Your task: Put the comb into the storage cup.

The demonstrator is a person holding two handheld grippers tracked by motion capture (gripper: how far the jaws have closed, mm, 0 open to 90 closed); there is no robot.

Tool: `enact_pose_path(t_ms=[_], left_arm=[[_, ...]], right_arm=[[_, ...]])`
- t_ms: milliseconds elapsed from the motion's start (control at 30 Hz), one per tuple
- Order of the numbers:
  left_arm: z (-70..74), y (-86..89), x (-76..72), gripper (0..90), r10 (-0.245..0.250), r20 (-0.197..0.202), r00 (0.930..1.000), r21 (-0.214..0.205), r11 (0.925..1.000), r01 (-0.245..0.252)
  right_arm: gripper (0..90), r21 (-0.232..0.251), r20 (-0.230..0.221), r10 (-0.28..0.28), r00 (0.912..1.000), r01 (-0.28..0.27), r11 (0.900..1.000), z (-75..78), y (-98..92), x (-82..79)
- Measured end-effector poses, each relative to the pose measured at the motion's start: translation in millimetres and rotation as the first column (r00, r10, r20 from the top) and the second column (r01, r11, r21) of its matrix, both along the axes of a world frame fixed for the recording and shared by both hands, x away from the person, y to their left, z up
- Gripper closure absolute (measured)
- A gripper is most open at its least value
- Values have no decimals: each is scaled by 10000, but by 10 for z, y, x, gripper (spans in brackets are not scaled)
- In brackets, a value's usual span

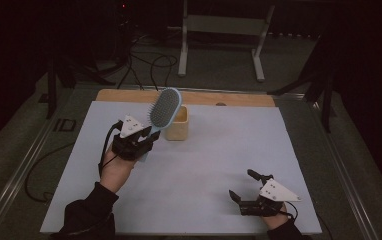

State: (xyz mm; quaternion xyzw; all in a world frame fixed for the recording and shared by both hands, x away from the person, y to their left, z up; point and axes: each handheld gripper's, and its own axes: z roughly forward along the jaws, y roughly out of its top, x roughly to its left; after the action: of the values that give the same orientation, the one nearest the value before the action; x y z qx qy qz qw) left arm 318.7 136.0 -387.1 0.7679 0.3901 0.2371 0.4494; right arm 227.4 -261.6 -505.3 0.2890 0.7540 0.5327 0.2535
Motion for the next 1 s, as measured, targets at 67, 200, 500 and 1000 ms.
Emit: enact_pose_path(t_ms=[67, 200, 500, 1000], left_arm=[[4, -9, 22, 702, 41, 39, 10000, -111, 9999, -41], [18, -32, 56, 702, 72, 160, 9998, -47, 10000, -71], [71, -73, 105, 702, 83, 377, 9993, -219, 9997, -75], [197, -167, 245, 701, 247, 890, 9957, -567, 9982, -197]], right_arm=[[75, -18, 9, 15, 10000, -15, 10000, 0, -1, 1], [76, 15, -2, -17, 10000, 17, 10000, 1, 0, 0], [75, 9, 6, -1, 10000, 1, 10000, 2, -1, -1], [76, 21, -17, -9, 10000, 9, 10000, 1, -1, -1]])
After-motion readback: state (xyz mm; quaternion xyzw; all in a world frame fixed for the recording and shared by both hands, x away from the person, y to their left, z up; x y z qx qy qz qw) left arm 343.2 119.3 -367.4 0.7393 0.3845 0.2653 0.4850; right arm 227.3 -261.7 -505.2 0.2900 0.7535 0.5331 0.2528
